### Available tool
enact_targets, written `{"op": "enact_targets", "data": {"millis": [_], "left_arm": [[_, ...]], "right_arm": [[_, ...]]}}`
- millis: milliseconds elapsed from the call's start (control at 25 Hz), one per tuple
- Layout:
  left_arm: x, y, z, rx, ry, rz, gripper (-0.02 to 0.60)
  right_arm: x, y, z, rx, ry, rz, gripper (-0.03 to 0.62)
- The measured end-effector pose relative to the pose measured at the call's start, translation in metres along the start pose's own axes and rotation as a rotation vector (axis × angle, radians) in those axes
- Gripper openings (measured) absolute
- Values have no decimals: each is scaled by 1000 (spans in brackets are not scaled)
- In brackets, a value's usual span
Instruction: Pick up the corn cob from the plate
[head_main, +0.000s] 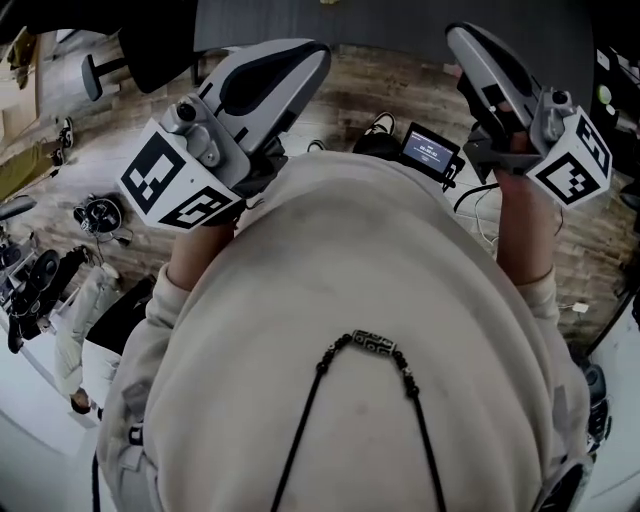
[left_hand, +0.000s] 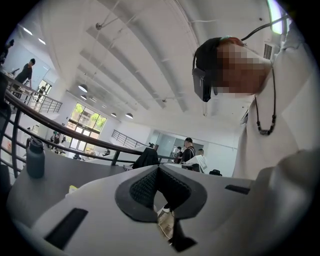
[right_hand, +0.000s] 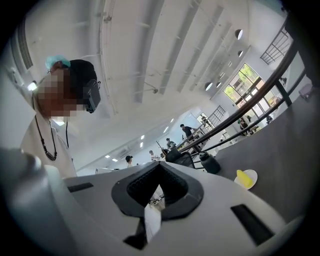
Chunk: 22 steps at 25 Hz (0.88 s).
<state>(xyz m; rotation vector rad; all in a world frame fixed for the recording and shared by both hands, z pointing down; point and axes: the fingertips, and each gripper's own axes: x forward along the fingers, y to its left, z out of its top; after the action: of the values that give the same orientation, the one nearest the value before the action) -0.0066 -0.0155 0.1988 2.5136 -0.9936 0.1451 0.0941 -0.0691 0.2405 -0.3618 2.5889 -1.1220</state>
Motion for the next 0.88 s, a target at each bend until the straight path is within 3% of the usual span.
{"op": "enact_targets", "data": {"millis": [200,360,600,880], "left_arm": [[2,-7,14,9,-9,-46,0],[10,-5,17,48,44,-65,0],[13,7,6,22,63,-64,0],[43,26,1,-24,69,-150,0]], "right_arm": [[-4,-4,0,35,-19,-27,15],[-8,-13,4,71,-50,-64,15],[-23,-18,-7,80,-94,-113,15],[-25,-42,-1,102,-104,-191,15]]}}
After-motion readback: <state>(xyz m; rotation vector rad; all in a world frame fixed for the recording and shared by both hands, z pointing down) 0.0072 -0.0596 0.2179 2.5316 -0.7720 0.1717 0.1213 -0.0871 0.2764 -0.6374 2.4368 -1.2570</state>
